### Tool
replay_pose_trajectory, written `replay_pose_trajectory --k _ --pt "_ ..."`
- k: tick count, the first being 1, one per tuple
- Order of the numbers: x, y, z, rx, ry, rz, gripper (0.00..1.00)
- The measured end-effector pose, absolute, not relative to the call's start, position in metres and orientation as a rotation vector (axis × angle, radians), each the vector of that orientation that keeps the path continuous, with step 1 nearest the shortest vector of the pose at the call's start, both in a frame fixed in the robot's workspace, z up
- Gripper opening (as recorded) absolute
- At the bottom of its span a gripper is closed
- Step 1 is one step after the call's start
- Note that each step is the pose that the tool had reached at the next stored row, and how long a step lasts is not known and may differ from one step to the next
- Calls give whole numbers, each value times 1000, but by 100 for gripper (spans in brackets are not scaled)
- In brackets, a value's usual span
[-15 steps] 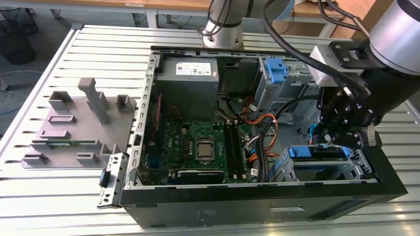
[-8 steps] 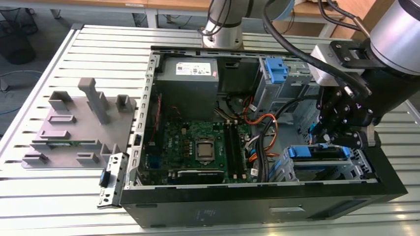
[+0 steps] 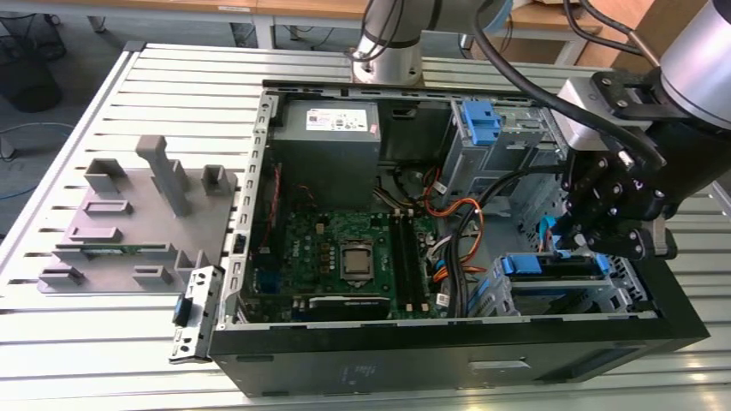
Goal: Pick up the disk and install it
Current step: 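Insert the first disk wire, then insert the second disk wire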
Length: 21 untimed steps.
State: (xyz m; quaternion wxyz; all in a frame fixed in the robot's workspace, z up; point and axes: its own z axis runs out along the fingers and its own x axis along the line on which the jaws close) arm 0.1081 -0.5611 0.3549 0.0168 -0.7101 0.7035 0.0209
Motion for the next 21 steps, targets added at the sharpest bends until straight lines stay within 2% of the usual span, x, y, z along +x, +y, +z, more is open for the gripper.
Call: replay_pose_trajectory --k 21 --pt "126 -561 359 -2208 2188 67 23"
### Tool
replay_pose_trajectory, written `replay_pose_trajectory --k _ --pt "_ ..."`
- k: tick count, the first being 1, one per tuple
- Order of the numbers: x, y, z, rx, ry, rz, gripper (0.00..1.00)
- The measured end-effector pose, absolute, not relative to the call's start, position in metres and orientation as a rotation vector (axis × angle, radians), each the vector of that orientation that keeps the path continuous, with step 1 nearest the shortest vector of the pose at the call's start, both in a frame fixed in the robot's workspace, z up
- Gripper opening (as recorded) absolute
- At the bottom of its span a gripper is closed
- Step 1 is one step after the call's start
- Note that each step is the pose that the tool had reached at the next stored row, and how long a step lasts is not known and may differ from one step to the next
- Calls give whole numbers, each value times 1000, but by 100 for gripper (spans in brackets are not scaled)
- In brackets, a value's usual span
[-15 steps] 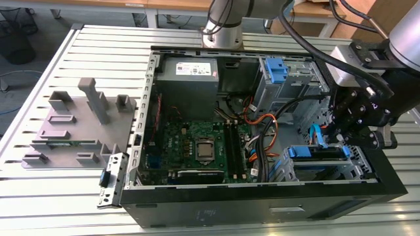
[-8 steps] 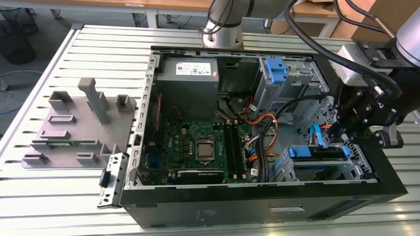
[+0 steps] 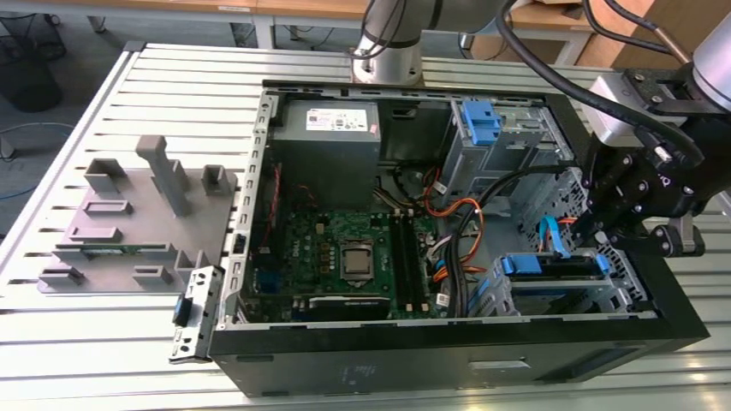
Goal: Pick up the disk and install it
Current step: 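Insert the second disk wire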
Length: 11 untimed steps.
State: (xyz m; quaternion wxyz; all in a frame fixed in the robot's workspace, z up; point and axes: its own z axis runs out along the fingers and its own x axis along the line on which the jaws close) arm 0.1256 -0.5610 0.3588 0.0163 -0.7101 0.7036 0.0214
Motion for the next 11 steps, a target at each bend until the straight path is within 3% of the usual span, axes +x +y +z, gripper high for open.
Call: replay_pose_trajectory --k 11 --pt "129 -560 359 -2208 2187 67 23"
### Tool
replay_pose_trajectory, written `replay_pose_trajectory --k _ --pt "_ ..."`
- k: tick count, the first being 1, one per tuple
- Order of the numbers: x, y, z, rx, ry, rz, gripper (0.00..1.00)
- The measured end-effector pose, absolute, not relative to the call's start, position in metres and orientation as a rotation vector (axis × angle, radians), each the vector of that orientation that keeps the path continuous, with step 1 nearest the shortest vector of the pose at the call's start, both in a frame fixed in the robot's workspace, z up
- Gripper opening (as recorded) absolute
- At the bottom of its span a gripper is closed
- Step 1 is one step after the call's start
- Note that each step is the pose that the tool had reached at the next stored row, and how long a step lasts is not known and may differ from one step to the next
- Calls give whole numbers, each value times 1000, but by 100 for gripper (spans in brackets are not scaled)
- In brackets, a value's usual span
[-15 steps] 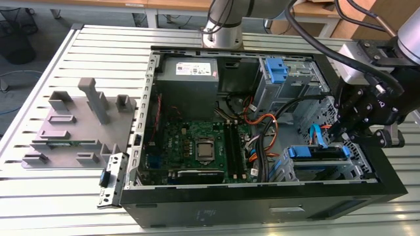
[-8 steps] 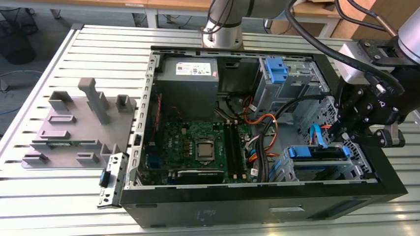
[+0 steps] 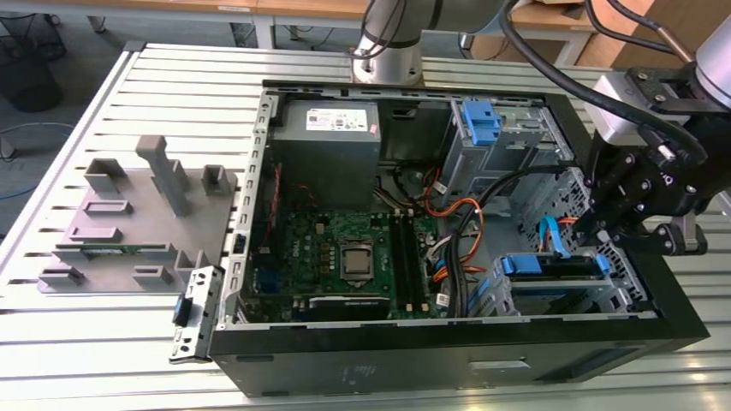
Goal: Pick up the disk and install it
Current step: 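Insert the second disk wire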
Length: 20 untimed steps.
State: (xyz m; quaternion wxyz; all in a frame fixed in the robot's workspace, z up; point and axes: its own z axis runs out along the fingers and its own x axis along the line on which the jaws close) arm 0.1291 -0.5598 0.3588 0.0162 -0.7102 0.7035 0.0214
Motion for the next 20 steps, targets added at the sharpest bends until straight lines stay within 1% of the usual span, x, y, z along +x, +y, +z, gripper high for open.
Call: replay_pose_trajectory --k 16,19,20 --pt "135 -559 359 -2215 2180 67 23" --pt "135 -559 359 -2215 2180 67 24" --pt "135 -559 359 -2216 2180 67 31"
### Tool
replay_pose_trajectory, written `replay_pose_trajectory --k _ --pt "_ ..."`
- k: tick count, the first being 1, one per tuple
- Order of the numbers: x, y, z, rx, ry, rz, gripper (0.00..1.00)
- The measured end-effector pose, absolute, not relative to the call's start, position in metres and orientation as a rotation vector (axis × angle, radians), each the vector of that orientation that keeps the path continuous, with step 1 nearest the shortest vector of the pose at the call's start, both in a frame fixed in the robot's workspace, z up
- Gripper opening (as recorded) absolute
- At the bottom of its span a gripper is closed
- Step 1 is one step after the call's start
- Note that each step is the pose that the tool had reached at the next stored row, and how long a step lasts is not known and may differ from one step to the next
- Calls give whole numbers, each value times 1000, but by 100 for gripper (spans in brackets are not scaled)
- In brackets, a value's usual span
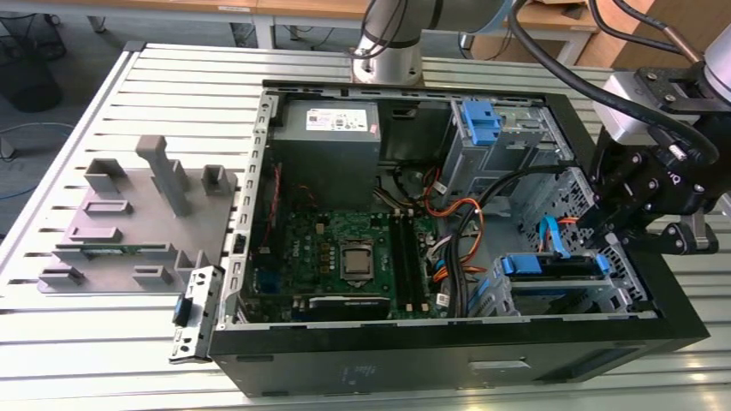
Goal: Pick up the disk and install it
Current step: 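Insert the second disk wire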
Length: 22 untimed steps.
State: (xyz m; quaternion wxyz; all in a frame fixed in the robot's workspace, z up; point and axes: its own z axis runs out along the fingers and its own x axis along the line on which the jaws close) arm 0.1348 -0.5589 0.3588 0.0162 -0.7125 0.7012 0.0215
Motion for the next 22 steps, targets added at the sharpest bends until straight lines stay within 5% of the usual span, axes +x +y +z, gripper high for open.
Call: replay_pose_trajectory --k 22 --pt "135 -559 359 -2246 2150 67 31"
